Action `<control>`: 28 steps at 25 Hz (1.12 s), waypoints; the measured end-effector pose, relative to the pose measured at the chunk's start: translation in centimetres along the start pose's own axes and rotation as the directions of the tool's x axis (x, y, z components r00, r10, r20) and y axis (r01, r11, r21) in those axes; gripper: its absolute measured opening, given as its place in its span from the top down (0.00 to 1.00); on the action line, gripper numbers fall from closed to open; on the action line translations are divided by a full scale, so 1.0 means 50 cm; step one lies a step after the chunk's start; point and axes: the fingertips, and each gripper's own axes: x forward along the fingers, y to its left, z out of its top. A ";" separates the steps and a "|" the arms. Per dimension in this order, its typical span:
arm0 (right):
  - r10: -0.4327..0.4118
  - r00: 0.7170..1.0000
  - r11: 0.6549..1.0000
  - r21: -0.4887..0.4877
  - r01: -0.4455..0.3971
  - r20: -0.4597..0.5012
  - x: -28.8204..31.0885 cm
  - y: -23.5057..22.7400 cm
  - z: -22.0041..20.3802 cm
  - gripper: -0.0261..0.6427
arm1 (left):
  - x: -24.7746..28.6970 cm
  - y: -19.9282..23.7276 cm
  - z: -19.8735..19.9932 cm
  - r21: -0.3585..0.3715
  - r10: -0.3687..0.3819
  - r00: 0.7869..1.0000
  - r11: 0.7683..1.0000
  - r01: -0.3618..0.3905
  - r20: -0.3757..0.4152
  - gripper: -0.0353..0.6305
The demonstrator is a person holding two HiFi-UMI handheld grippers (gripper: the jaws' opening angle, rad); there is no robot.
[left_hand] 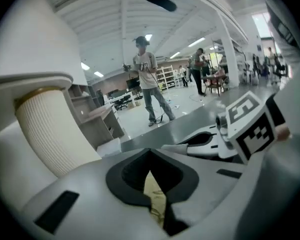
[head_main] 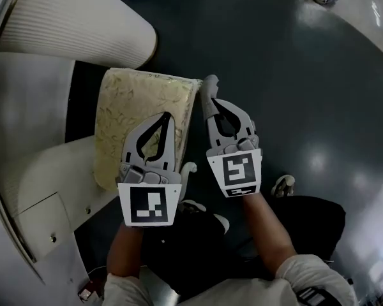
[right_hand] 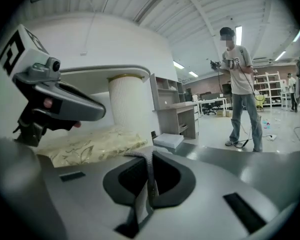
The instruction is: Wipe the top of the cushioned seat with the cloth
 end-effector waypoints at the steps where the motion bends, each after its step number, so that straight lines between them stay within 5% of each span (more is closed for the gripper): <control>1: 0.008 1.000 1.000 -0.012 -0.008 0.013 0.005 0.001 -0.002 0.94 | 0.014 0.005 -0.005 0.041 0.018 1.000 0.999 -0.018 -0.002 0.93; 7: -0.018 0.991 0.995 -0.092 0.030 0.131 0.021 -0.007 0.028 0.94 | 0.045 0.043 -0.011 0.026 0.039 0.999 0.999 -0.039 0.008 0.93; 12: -0.014 0.994 0.998 -0.066 0.022 0.110 0.027 0.014 0.004 0.94 | 0.045 0.049 -0.047 -0.006 0.038 0.996 0.999 -0.039 -0.084 0.93; 17: -0.003 0.993 0.990 -0.143 0.021 0.121 0.062 0.035 -0.007 0.94 | 0.049 0.051 -0.038 -0.010 0.023 0.999 1.000 -0.024 -0.045 0.93; 21: -0.019 0.994 0.995 -0.099 0.030 0.111 0.079 0.023 -0.033 0.94 | 0.048 0.051 -0.044 -0.040 0.030 0.999 0.999 -0.032 -0.044 0.93; 28: -0.029 0.982 0.999 -0.030 0.035 0.188 0.095 0.012 -0.067 0.94 | 0.040 0.045 -0.036 0.041 0.070 0.996 0.997 -0.068 -0.050 0.93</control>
